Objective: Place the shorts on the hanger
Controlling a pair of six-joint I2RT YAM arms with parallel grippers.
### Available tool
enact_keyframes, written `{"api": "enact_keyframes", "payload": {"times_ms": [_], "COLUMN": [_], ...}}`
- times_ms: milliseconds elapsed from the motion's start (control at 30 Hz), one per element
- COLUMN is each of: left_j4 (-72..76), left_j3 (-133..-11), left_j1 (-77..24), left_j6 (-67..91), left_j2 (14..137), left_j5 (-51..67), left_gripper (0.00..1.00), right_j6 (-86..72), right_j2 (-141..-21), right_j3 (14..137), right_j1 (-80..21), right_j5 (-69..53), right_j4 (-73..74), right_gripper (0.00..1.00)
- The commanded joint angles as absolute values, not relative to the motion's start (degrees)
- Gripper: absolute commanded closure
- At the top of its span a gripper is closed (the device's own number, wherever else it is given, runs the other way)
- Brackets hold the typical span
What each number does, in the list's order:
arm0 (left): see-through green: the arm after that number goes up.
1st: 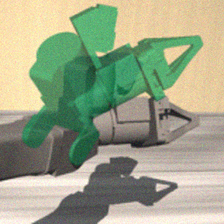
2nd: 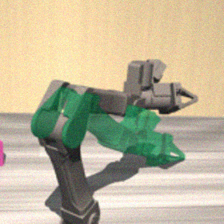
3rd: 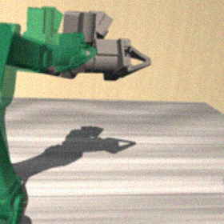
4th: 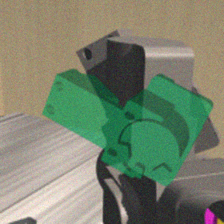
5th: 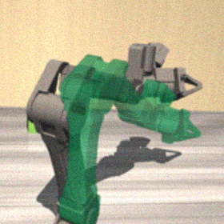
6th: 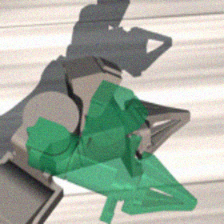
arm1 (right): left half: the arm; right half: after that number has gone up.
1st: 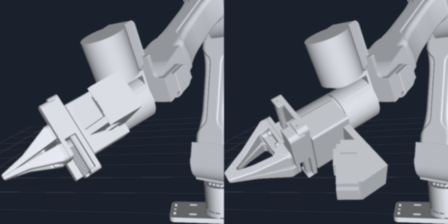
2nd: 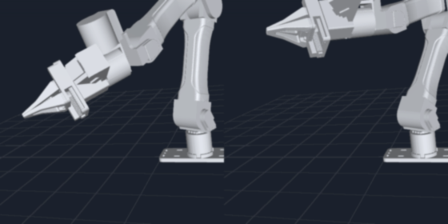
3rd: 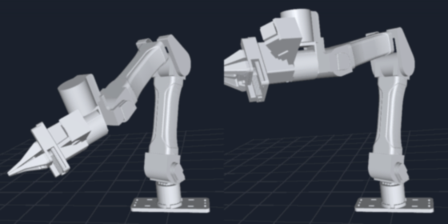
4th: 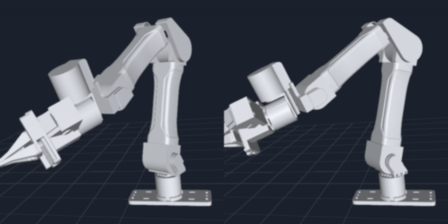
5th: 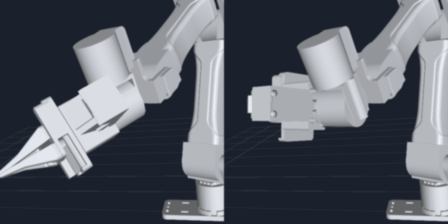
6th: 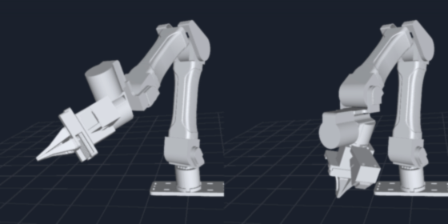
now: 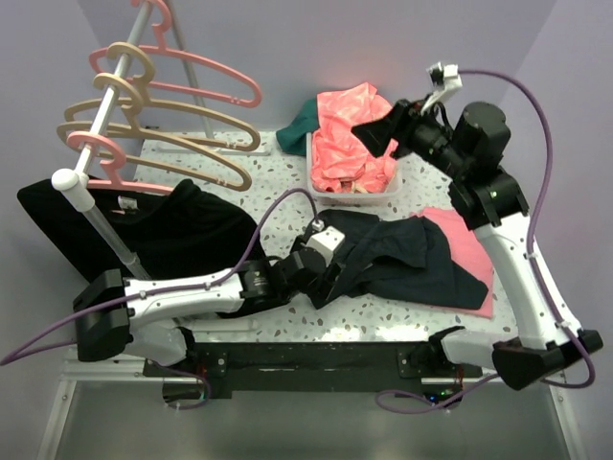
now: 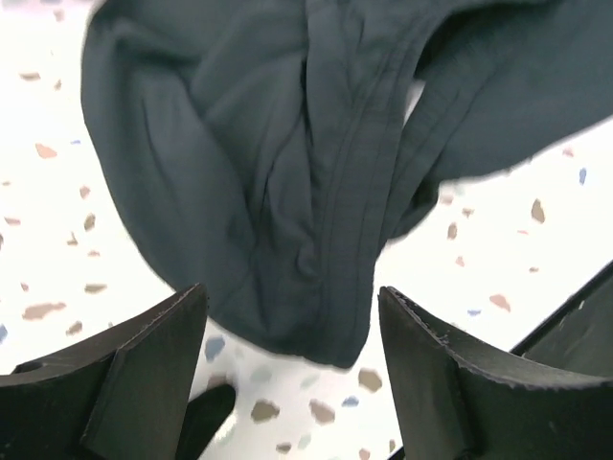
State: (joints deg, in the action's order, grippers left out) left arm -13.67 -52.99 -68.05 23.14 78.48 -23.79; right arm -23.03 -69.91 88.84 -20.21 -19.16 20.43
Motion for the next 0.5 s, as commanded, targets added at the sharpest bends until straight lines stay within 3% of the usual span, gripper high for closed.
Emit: {"api": "enact_keyframes", "payload": {"times_ms": [0,200,467], "left_j4": [-2.84,3.69,5.98], "left_j3": [-45.72,-37.18,-33.05], "left_j1": [-69.78,-71.63,-73.21], "left_j6": [24.35,23.29,20.92], "left_j2": [71.73,66.63,63.72], "left_j5": [-21.18,-18.55,-15.29], "left_gripper": [0.25,0.28,0.29], "right_j6": [-22.51,-9.59,-2.29], "right_j2": [-80.03,-94.29,-102.74], "right_j3": [99.8,119.23,126.21], "right_j1": [-22.93,-38.05,-46.14], "right_j5": [-32.52,-28.03,-25.84], "right_j4": [8.09,19.68,24.78], "right_gripper": [0.34,0.35,0.37]}}
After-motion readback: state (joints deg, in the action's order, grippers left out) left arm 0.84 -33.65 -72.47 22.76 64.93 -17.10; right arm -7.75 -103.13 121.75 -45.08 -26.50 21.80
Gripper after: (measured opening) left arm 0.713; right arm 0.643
